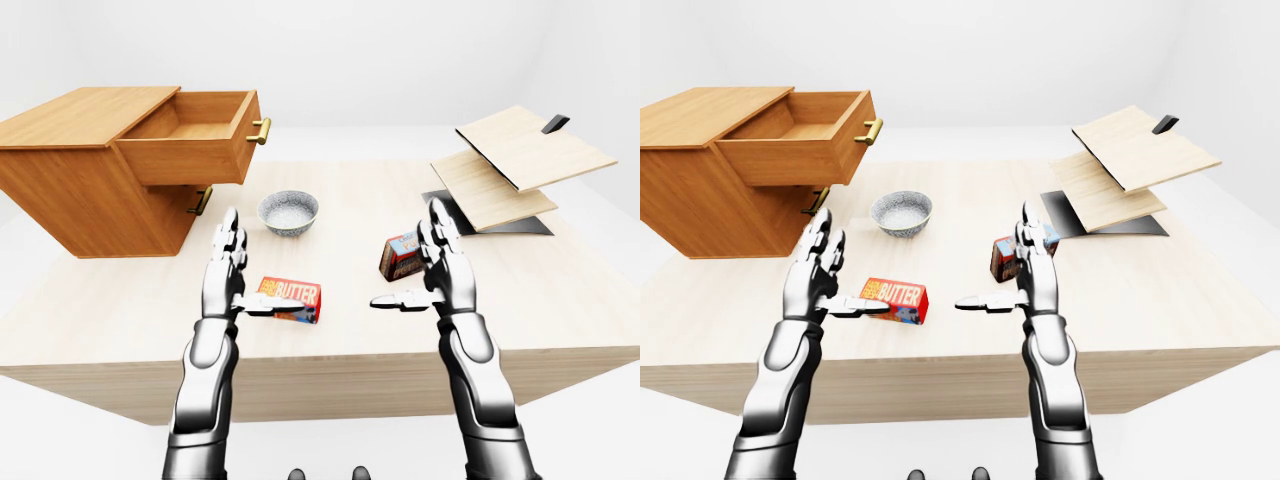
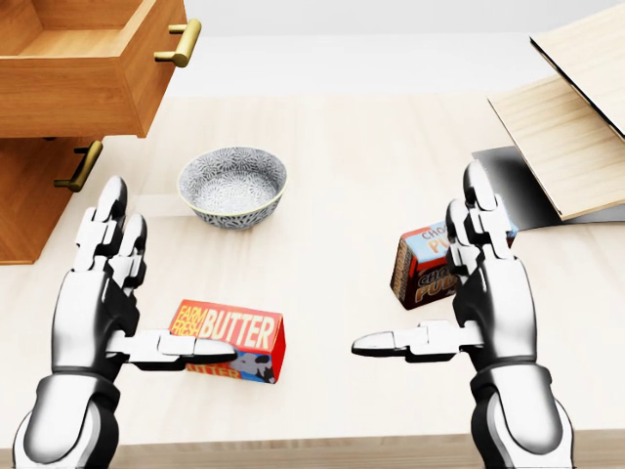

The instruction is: Close the top drawer of the cabinet.

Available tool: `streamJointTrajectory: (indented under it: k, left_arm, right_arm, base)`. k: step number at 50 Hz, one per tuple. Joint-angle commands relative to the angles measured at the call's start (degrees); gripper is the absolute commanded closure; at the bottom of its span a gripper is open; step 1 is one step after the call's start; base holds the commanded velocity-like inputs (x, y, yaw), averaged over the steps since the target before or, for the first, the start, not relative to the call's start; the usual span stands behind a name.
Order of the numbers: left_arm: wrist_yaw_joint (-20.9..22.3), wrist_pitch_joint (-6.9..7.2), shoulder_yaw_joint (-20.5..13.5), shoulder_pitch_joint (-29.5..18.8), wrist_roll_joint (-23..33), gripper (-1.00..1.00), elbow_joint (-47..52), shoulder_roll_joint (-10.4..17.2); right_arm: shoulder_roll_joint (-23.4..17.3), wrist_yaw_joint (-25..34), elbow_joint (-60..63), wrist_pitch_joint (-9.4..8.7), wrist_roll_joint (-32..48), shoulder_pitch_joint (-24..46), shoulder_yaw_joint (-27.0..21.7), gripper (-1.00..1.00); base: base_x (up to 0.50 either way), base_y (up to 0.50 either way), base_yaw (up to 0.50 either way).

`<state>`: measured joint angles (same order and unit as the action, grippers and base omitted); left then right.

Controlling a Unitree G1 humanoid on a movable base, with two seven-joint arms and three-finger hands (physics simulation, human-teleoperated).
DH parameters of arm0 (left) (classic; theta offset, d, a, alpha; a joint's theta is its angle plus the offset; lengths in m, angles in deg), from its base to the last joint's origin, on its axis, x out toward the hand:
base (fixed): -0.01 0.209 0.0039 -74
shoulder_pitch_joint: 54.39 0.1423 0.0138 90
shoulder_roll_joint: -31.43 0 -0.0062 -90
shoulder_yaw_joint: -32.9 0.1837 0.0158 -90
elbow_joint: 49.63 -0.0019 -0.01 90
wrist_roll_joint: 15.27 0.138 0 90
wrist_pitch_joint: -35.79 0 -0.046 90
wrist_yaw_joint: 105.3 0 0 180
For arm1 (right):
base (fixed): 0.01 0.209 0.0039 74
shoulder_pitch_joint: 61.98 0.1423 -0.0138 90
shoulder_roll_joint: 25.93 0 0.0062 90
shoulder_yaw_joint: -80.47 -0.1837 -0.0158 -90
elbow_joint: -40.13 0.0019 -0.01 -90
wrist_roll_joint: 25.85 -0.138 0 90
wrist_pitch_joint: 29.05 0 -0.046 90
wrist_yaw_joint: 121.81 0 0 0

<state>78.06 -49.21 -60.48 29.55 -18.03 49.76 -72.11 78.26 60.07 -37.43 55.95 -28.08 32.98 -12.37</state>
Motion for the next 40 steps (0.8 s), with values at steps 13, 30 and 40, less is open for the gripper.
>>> streamJointTrajectory:
  k: [13,30,40]
  left_arm:
    - [-0.07,0.00,-1.11,-4.86,-0.46,-1.00,7.84,1.17]
    - [0.07,0.00,-1.04,-4.36,-0.63,-1.00,8.36,1.01]
    - [0.19,0.00,-1.15,-4.18,-0.80,-1.00,8.32,1.06]
  right_arm:
    - [-0.54,-0.01,9.42,0.00,0.54,3.51,-0.04,-1.00]
    - [-0.46,1.01,10.29,0.00,-0.72,2.76,-0.03,-1.00]
    - [-0.46,1.13,10.07,0.00,-0.52,2.72,0.06,-1.00]
  base:
    - [0.00,0.00,0.00]
    - [0.07,0.00,0.00]
    - [0.32,-0.01,0.00]
